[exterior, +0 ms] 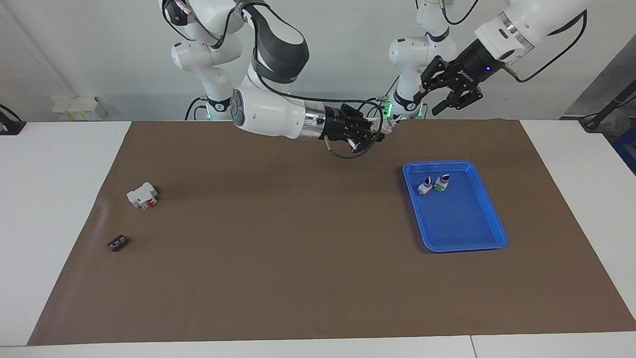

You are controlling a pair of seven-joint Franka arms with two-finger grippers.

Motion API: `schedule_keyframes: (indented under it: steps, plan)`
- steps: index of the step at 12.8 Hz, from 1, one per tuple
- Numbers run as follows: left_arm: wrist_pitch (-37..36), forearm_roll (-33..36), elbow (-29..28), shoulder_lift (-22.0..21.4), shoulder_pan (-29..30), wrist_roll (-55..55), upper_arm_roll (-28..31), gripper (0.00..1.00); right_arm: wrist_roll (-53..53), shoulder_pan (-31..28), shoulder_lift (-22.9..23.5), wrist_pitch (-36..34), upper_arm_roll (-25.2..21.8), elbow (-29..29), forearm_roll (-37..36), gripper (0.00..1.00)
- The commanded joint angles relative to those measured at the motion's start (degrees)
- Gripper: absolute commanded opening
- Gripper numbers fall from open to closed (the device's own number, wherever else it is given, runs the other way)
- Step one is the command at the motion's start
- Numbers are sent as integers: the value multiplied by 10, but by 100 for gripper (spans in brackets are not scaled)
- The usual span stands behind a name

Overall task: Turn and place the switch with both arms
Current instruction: 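Carry the switch toward the tray while the left gripper reaches toward it, then align the left gripper with the switch end held by the right gripper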

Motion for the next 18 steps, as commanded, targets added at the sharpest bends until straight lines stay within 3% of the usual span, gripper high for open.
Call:
schedule_keyframes:
  steps: [1,5,7,8,9,10,15,16,18]
  plan:
    - [68,-19,-50,-19,-16,5,-9,55,-18,-1,-19,6,-1,-26,10,0]
    - [84,-20,-58,-18,-33,13,-18,57,-18,-1,-19,6,-1,-26,8,0]
    - [77,-22,-57,-18,-37,32,-19,48,-17,-1,-19,6,-1,-26,7,0]
    - [76,-23,-55,-18,-35,33,-18,23,-17,-2,-19,6,-1,-26,7,0]
    - [78,-23,-53,-17,-35,34,-18,5,-16,-2,-19,6,-1,-26,7,0]
    - [83,-22,-52,-17,-35,37,-18,0,-16,-2,-19,6,-1,-26,7,0]
    - [111,-22,-54,-15,-31,58,-16,1,-15,-2,-19,6,-1,-26,6,0]
    - [118,-22,-55,-15,-30,58,-16,16,-15,-1,-19,6,-1,-26,6,0]
    - [122,-22,-58,-15,-26,81,-15,16,-15,-1,-19,6,-1,-26,5,0]
